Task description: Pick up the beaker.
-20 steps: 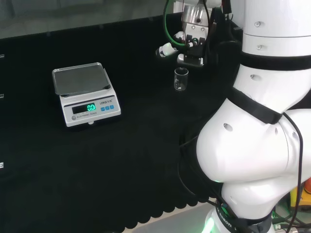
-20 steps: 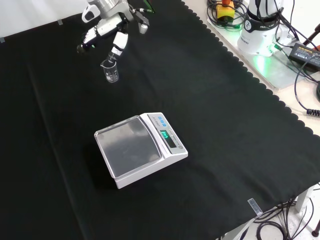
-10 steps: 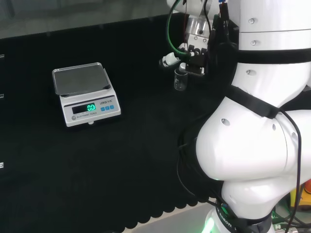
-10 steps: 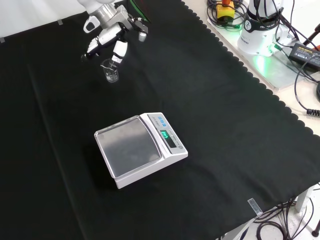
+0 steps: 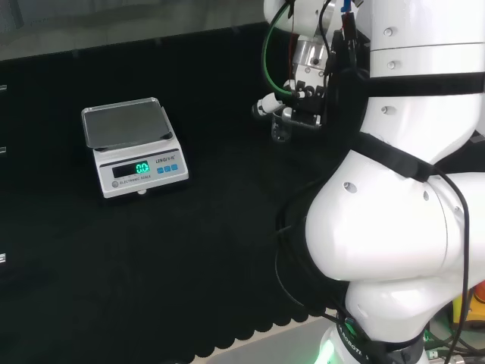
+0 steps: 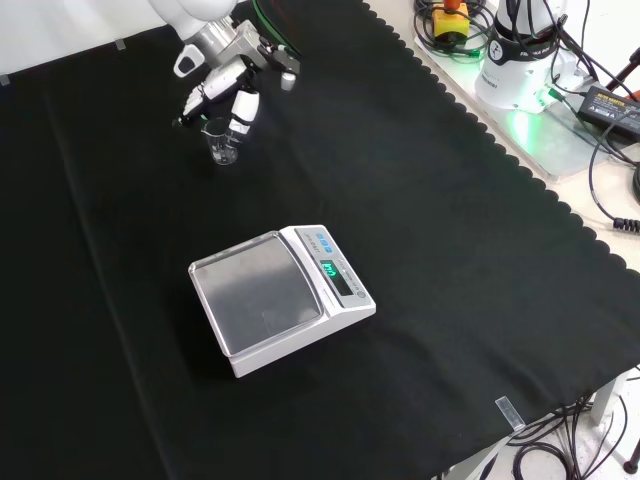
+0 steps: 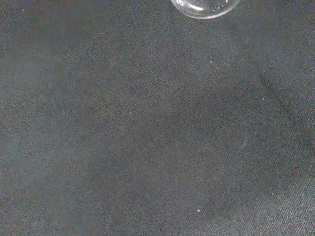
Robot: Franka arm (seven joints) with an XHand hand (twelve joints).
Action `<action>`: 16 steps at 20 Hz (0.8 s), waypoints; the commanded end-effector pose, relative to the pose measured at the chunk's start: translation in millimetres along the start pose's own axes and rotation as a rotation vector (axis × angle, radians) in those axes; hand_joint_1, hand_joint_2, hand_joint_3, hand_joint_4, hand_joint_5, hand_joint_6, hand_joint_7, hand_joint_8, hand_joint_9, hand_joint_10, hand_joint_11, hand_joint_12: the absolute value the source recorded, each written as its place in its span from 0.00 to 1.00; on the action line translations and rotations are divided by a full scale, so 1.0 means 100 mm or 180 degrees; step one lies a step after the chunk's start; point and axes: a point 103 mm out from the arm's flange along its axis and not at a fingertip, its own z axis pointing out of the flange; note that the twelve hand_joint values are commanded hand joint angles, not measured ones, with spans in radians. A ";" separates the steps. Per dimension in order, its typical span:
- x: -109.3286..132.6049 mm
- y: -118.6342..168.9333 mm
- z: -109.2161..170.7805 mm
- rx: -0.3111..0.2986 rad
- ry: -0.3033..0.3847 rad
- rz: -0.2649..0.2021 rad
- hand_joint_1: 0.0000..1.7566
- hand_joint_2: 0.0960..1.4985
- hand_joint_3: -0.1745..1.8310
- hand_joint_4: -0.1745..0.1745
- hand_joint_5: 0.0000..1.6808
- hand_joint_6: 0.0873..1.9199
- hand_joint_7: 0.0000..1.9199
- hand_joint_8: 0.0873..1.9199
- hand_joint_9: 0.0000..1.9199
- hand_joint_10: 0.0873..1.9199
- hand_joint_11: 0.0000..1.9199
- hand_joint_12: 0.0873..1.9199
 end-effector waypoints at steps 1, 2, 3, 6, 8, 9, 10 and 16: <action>0.05 0.03 0.12 -0.0060 -0.0161 0.0049 0.26 0.56 0.18 0.32 0.08 0.00 0.03 0.37 0.03 0.40 0.05 0.75; 0.07 0.04 0.13 -0.0088 -0.0224 0.0065 0.28 0.56 0.18 0.30 0.09 0.00 0.05 0.39 0.07 0.42 0.09 0.74; 0.08 0.04 0.15 -0.0123 -0.0276 0.0083 0.30 0.55 0.18 0.29 0.10 0.00 0.07 0.40 0.11 0.42 0.13 0.72; 0.13 0.06 0.17 -0.0262 -0.0382 0.0160 0.35 0.53 0.19 0.23 0.15 0.00 0.14 0.42 0.24 0.40 0.24 0.67; 0.15 0.07 0.17 -0.0396 -0.0424 0.0219 0.38 0.52 0.21 0.20 0.19 0.00 0.18 0.43 0.32 0.37 0.32 0.63; 0.16 0.07 0.16 -0.0452 -0.0429 0.0240 0.40 0.52 0.22 0.17 0.21 0.00 0.21 0.44 0.38 0.35 0.39 0.60; 0.16 0.07 0.15 -0.0490 -0.0424 0.0262 0.42 0.51 0.23 0.14 0.23 0.00 0.24 0.45 0.44 0.33 0.46 0.55; 0.15 0.08 0.11 -0.0611 -0.0413 0.0319 0.54 0.51 0.28 0.03 0.31 0.07 0.32 0.46 0.64 0.23 0.72 0.35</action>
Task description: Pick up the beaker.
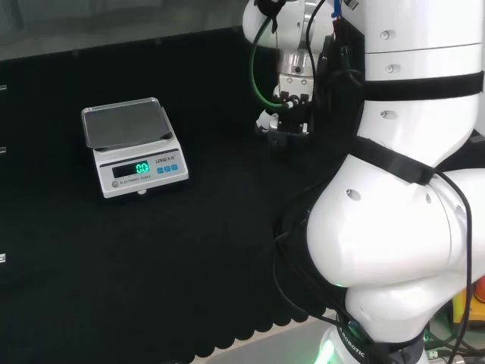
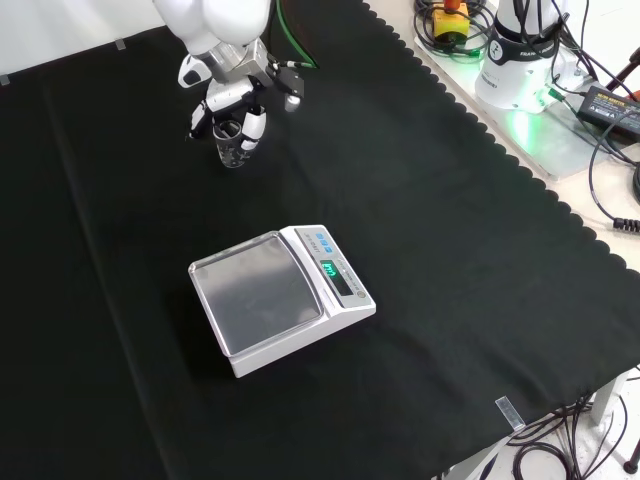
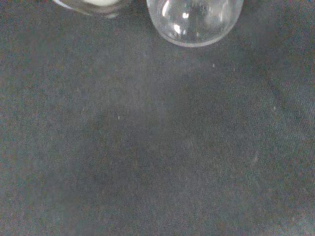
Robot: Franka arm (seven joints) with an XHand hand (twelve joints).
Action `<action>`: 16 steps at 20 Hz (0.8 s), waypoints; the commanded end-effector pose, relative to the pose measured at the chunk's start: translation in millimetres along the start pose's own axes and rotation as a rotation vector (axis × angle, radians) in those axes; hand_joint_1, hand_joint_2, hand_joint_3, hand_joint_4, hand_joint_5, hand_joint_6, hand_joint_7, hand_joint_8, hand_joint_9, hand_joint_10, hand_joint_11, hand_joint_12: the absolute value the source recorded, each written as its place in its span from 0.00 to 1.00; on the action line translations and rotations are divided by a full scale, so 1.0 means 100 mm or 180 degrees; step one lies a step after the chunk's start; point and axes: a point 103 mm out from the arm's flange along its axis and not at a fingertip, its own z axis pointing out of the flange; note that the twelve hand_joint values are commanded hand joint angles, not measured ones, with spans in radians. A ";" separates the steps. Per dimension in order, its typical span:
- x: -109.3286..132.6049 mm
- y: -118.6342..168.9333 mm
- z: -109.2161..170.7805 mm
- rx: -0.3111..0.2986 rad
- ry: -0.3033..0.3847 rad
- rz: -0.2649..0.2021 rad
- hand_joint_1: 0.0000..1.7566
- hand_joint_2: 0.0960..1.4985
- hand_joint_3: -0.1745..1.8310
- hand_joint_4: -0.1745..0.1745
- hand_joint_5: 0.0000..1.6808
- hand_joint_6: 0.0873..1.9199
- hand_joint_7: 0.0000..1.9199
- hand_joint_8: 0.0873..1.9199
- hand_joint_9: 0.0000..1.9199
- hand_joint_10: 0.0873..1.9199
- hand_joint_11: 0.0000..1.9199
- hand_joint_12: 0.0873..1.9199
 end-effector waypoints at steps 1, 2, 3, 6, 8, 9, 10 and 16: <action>-0.01 0.00 -0.03 -0.0152 -0.0021 0.0073 0.56 0.51 0.30 0.01 0.31 0.12 0.33 0.45 0.66 0.21 0.75 0.34; -0.01 0.00 -0.03 -0.0166 -0.0023 0.0081 0.57 0.52 0.31 0.00 0.31 0.18 0.34 0.45 0.67 0.20 0.77 0.32; -0.02 0.00 -0.03 -0.0201 -0.0019 0.0080 0.59 0.52 0.33 0.00 0.31 0.24 0.35 0.45 0.68 0.20 0.79 0.31; -0.03 -0.02 -0.04 -0.0276 0.0011 0.0059 0.63 0.52 0.36 0.00 0.33 0.36 0.40 0.47 0.68 0.24 0.80 0.28; -0.02 -0.04 -0.07 -0.0298 0.0013 0.0028 0.65 0.53 0.37 0.00 0.35 0.39 0.43 0.47 0.68 0.26 0.80 0.28; -0.02 -0.06 -0.10 -0.0305 0.0006 0.0009 0.65 0.53 0.37 0.00 0.36 0.40 0.44 0.47 0.68 0.27 0.79 0.28; -0.01 -0.07 -0.13 -0.0306 -0.0007 -0.0009 0.66 0.53 0.38 0.00 0.37 0.41 0.45 0.47 0.69 0.28 0.79 0.28; 0.07 -0.19 -0.39 -0.0060 -0.0155 -0.0162 0.67 0.52 0.39 0.00 0.40 0.41 0.48 0.47 0.70 0.32 0.79 0.29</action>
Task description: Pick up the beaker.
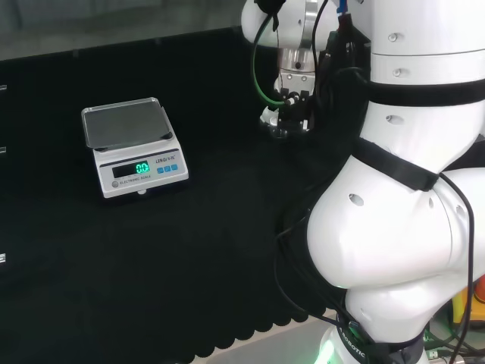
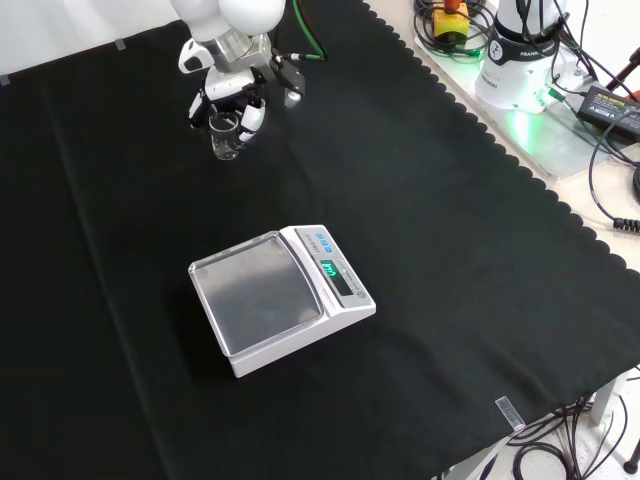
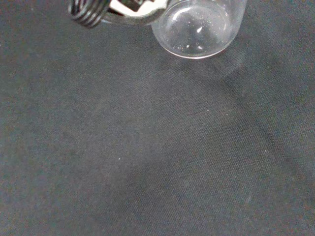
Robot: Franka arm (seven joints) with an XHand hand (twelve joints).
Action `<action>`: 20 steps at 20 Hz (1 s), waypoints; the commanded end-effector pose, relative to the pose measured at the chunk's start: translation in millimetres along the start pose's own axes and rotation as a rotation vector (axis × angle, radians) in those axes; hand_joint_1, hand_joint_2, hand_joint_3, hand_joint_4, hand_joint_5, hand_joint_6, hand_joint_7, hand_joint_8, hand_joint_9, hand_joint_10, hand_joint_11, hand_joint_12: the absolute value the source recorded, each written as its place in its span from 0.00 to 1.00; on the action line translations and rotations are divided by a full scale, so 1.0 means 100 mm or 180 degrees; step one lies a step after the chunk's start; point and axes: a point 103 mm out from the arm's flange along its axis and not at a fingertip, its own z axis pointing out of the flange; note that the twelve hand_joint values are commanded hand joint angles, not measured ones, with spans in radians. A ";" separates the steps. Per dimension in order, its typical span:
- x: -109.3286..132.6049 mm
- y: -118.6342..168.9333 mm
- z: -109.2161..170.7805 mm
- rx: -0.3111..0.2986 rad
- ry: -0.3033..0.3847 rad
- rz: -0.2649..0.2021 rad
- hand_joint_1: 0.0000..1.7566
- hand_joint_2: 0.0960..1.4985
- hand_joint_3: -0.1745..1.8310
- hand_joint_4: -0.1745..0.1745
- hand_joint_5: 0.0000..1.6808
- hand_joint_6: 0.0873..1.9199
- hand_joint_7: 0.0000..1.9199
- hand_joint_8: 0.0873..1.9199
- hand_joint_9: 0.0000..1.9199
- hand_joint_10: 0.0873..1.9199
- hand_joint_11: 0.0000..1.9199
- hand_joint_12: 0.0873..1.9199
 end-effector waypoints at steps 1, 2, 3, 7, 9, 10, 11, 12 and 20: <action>0.09 -0.12 -0.30 0.0308 -0.0146 -0.0187 0.67 0.52 0.39 0.00 0.40 0.41 0.48 0.47 0.70 0.32 0.79 0.29; 0.09 -0.14 -0.37 0.0368 -0.0150 -0.0218 0.67 0.52 0.39 0.00 0.40 0.41 0.48 0.47 0.70 0.32 0.79 0.29; 0.11 -0.17 -0.44 0.0424 -0.0156 -0.0257 0.67 0.52 0.39 0.00 0.39 0.41 0.48 0.47 0.71 0.32 0.79 0.29; 0.20 -0.33 -0.79 0.0533 -0.0211 -0.0421 0.67 0.52 0.39 0.00 0.36 0.42 0.48 0.47 0.70 0.33 0.79 0.30; 0.27 -0.46 -0.98 0.0540 -0.0284 -0.0481 0.67 0.52 0.40 0.00 0.36 0.43 0.48 0.48 0.70 0.34 0.79 0.30; 0.32 -0.52 -1.07 0.0548 -0.0298 -0.0503 0.67 0.52 0.40 0.00 0.36 0.43 0.48 0.48 0.71 0.34 0.79 0.30; 0.37 -0.59 -1.15 0.0539 -0.0310 -0.0521 0.67 0.52 0.40 0.00 0.36 0.43 0.48 0.48 0.71 0.34 0.79 0.30; 0.41 -0.67 -1.22 0.0506 -0.0341 -0.0530 0.67 0.52 0.40 0.00 0.36 0.43 0.48 0.48 0.71 0.34 0.79 0.30; 0.70 -1.18 -1.55 0.0305 -0.0523 -0.0604 0.66 0.52 0.40 0.00 0.35 0.43 0.48 0.48 0.71 0.35 0.79 0.30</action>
